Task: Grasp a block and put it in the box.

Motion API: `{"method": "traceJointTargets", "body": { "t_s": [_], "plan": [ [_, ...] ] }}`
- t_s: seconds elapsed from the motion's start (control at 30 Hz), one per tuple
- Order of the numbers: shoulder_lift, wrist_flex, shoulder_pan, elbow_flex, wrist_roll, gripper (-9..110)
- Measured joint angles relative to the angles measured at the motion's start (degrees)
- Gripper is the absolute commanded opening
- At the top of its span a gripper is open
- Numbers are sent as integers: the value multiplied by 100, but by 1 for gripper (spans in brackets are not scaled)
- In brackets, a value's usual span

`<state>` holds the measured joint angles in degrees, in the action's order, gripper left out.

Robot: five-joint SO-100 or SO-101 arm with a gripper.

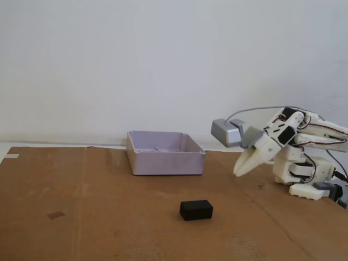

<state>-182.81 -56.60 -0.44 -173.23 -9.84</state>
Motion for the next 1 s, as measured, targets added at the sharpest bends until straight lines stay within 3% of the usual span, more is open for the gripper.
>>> {"method": "traceJointTargets", "body": {
  "t_s": [1.0],
  "plan": [
    [2470,1969,-211,1450,0,5]
  ]
}}
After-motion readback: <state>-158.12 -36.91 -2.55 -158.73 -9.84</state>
